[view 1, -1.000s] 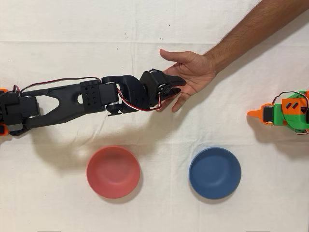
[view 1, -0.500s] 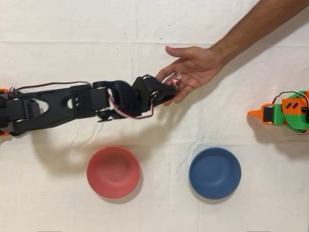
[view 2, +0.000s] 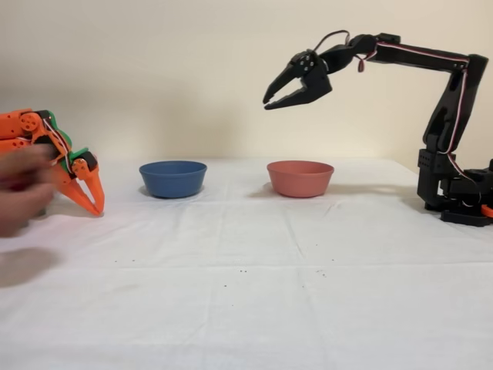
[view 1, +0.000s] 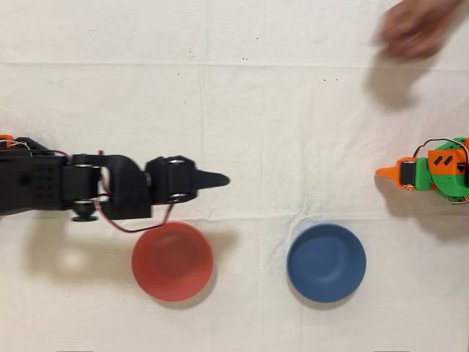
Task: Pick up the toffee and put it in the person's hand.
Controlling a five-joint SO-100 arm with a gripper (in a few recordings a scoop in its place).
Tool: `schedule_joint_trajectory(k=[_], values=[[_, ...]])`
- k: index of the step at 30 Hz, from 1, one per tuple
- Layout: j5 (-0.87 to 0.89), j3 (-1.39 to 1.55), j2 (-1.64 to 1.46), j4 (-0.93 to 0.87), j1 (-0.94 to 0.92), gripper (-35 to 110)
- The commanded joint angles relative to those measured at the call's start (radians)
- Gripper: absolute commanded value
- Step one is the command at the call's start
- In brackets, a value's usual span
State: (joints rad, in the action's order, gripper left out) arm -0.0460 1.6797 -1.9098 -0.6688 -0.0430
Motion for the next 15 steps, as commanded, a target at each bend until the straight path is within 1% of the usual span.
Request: schedule_joint_trajectory(k=[1,5,15], values=[[0.109,0.13,-0.219,0.028,-0.058,0],[0.16,0.311,-0.373,0.044,-0.089,0],[0.176,0.755,-0.735,0.052,-0.092,0]])
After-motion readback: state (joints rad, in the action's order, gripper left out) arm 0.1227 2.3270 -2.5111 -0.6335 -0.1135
